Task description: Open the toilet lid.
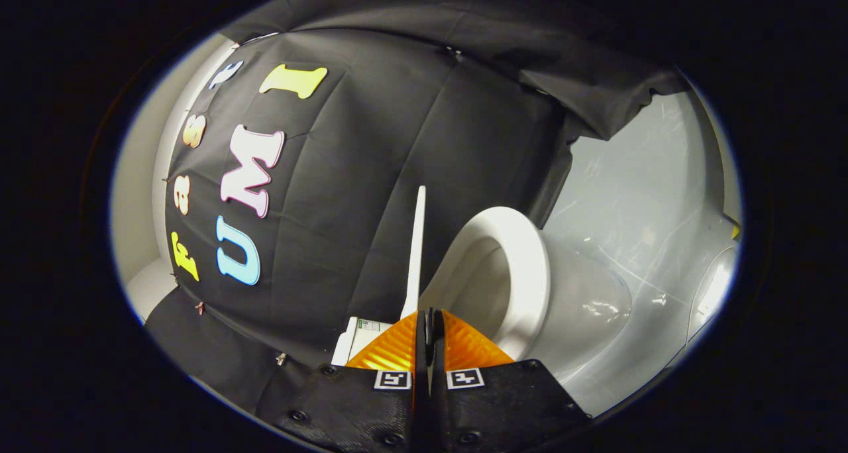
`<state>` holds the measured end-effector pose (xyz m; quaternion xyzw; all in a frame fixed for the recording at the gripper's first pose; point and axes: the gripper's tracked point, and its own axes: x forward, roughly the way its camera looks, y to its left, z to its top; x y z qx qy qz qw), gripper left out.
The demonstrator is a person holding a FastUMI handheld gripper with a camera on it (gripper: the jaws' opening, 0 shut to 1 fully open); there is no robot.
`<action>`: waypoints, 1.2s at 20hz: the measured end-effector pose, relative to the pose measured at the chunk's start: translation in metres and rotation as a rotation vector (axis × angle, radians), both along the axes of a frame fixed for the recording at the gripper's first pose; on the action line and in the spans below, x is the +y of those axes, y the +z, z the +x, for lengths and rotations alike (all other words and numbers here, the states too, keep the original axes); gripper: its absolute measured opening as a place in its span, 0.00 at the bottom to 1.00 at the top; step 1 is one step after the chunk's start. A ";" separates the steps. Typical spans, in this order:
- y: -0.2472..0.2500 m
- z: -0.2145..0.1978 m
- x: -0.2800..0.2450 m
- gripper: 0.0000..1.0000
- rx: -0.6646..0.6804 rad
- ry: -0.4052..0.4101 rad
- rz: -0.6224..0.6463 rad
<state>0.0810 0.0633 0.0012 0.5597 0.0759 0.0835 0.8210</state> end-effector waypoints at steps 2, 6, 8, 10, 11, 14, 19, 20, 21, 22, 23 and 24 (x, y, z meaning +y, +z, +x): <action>0.012 0.000 0.003 0.05 -0.001 -0.008 -0.018; 0.039 -0.004 0.013 0.05 -0.019 -0.019 -0.071; 0.051 -0.006 0.020 0.05 -0.029 -0.016 -0.091; 0.063 -0.008 0.028 0.05 -0.037 -0.017 -0.122; 0.068 -0.008 0.032 0.05 -0.041 -0.016 -0.137; 0.087 -0.009 0.042 0.05 -0.051 -0.022 -0.175; 0.111 -0.011 0.060 0.05 -0.073 -0.026 -0.252; 0.114 -0.013 0.063 0.05 -0.078 -0.026 -0.265; 0.118 -0.014 0.066 0.05 -0.083 -0.027 -0.276; 0.119 -0.015 0.069 0.05 -0.084 -0.028 -0.285; 0.122 -0.017 0.072 0.05 -0.090 -0.028 -0.296; 0.127 -0.018 0.077 0.05 -0.095 -0.028 -0.305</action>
